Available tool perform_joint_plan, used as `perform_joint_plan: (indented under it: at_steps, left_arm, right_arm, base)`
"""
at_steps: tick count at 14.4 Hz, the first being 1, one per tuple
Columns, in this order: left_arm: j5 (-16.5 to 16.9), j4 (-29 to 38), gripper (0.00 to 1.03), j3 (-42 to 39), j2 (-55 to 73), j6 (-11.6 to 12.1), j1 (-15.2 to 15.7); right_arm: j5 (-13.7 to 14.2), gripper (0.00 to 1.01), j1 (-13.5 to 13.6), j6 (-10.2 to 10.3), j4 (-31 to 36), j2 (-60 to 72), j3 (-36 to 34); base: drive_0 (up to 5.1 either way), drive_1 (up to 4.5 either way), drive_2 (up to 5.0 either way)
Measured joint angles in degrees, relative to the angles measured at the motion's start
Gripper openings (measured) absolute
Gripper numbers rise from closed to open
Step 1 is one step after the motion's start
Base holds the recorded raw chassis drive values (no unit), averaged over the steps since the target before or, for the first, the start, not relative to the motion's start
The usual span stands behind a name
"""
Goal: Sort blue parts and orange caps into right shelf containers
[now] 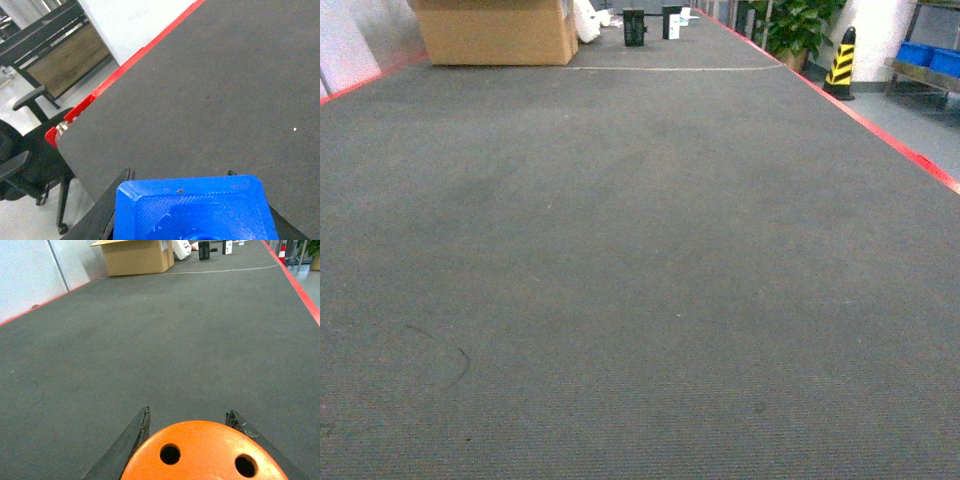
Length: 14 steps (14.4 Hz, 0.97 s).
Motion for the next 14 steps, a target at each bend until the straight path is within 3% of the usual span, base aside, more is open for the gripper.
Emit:
perform_joint_plan:
  at_steps: [5, 8, 14]
  left_arm:
    - [-3.7, -8.1, 0.45, 0.0, -1.2, -8.2, -2.1]
    - [-3.8, -8.0, 0.45, 0.0, -1.2, -9.8, -2.2]
    - [-3.8, -8.0, 0.45, 0.0, -1.2, -9.8, -2.2]
  right_arm:
    - [0.0, 0.41, 0.0, 0.0, 0.0, 0.0, 0.0]
    - [0.0, 0.41, 0.0, 0.0, 0.0, 0.0, 0.0]
    - [0.0, 0.41, 0.0, 0.0, 0.0, 0.0, 0.0]
  base:
    - [0.0, 0.0, 0.0]
    - [0.0, 0.0, 0.0]
    - [0.0, 0.0, 0.0]
